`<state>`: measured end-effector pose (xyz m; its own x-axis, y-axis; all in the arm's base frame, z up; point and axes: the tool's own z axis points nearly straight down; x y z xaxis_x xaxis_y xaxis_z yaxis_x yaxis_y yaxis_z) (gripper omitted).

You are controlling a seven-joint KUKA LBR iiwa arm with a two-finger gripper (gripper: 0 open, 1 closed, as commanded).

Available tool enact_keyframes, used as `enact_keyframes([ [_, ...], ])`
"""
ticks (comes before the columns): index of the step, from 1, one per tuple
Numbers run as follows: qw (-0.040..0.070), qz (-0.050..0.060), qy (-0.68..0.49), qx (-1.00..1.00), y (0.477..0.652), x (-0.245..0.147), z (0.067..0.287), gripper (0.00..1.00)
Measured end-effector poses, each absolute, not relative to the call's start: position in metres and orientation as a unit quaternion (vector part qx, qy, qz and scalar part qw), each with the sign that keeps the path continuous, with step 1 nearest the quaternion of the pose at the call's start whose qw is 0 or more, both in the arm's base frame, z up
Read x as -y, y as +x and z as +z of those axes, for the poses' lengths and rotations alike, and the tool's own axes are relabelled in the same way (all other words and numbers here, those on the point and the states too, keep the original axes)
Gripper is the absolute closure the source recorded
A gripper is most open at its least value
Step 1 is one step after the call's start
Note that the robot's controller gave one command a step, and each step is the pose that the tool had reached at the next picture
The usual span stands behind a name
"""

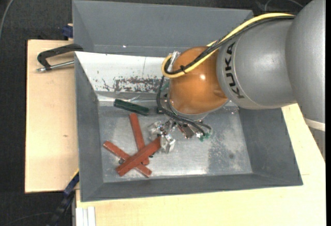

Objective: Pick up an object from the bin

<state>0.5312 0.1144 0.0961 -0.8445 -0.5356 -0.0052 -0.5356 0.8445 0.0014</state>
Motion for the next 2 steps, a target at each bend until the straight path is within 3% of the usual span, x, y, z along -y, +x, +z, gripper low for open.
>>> enact_keyframes([
  [1, 0.007, 0.0, -0.529, -0.848, 0.531, -0.11, 0.077, 1.0],
  [2, 0.005, -0.001, -0.672, -0.74, 0.565, -0.175, 0.074, 1.0],
])
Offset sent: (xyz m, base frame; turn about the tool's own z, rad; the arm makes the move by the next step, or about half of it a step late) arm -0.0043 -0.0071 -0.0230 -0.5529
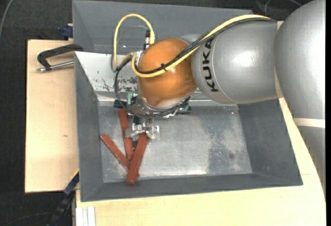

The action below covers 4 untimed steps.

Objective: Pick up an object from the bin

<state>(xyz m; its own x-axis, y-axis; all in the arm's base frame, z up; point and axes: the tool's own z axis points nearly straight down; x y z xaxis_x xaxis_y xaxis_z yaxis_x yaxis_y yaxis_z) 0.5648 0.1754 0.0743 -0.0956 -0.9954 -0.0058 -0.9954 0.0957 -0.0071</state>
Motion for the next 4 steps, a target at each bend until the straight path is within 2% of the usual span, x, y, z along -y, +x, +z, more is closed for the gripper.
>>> enact_keyframes([
  [1, 0.007, -0.003, -0.706, -0.708, 0.566, -0.168, 0.224, 1.0],
  [2, 0.0, 0.002, -0.854, -0.521, 0.515, -0.209, 0.183, 1.0],
  [3, 0.001, 0.001, -0.66, -0.751, 0.557, -0.19, 0.146, 1.0],
  [4, 0.001, 0.001, -0.66, -0.751, 0.557, -0.191, 0.147, 0.0],
])
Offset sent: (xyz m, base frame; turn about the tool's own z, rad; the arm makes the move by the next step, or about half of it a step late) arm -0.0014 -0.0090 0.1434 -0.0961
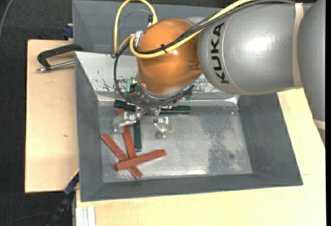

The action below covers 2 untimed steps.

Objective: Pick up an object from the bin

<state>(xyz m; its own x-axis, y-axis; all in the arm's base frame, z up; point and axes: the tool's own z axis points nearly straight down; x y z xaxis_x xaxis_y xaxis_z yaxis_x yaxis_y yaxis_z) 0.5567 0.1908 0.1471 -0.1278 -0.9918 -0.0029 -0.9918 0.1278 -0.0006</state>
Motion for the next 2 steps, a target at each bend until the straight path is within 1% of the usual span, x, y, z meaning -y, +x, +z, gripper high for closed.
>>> enact_keyframes([
  [1, 0.002, 0.001, -0.815, -0.58, 0.5921, -0.2054, 0.0707, 0.0],
  [2, 0.002, 0.0, -0.814, -0.581, 0.5936, -0.2051, 0.074, 1.0],
])
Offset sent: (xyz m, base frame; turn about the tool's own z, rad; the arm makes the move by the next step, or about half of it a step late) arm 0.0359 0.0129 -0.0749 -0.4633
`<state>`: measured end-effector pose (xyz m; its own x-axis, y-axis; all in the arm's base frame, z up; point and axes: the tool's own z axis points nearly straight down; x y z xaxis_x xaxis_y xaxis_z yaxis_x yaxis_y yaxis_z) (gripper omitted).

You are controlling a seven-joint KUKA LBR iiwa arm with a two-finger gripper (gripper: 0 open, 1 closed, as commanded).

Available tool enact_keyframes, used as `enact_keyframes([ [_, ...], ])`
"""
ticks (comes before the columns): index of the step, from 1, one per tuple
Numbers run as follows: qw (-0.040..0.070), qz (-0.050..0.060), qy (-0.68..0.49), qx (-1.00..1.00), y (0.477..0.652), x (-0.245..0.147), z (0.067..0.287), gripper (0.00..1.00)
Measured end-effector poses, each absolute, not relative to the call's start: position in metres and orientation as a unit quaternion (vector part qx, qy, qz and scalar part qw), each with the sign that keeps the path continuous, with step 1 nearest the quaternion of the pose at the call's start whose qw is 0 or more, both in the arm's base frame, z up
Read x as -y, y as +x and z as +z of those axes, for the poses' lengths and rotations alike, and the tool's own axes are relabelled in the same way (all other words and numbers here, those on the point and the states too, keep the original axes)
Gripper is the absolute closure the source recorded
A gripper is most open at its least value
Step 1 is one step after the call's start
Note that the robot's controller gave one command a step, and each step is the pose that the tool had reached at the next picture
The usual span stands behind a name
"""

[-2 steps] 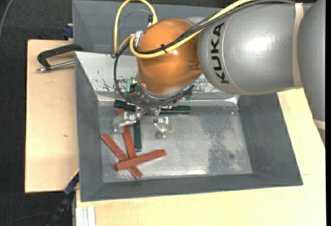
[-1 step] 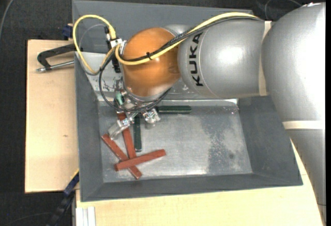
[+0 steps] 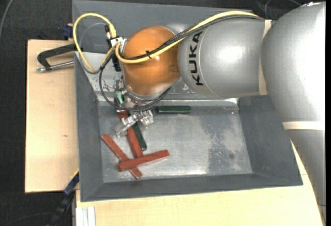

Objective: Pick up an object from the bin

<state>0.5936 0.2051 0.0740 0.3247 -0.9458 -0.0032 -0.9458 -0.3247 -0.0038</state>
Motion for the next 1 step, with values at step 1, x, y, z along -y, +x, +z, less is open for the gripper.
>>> enact_keyframes([
  [1, 0.006, -0.003, -0.82, -0.572, 0.5729, -0.2, 0.2208, 1.0],
])
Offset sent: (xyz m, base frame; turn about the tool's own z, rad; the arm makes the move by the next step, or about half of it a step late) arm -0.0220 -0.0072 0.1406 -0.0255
